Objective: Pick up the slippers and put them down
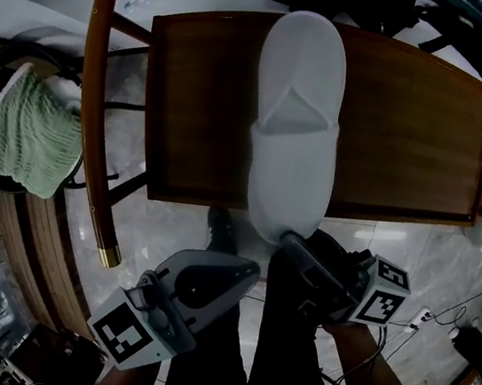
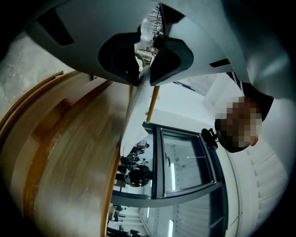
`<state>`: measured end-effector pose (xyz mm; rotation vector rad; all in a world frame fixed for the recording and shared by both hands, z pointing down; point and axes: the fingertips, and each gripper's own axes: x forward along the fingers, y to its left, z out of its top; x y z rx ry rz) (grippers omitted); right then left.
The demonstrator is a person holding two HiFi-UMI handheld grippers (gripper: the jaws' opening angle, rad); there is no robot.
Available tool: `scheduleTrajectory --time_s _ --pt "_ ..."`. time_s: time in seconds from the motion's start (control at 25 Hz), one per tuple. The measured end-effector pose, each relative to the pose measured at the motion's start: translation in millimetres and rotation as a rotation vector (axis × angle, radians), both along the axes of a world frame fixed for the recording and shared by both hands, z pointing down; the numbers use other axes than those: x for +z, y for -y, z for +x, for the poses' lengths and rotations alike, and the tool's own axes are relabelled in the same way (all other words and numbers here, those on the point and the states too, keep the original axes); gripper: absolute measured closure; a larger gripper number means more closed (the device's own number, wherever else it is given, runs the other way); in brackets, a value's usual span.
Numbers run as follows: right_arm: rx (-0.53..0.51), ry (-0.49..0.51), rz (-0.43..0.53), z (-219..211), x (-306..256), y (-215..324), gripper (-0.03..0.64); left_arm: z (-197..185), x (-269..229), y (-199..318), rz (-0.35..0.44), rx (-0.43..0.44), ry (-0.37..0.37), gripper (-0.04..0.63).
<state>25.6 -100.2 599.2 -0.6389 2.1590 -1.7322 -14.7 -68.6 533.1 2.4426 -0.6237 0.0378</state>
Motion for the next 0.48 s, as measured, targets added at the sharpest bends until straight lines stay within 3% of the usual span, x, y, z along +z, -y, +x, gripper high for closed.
scheduleTrajectory --time_s 0.48 --pt "-0.015 -0.049 -0.078 -2 22 -9 0.538 -1 7 -19 -0.01 0.006 -0.022 0.592"
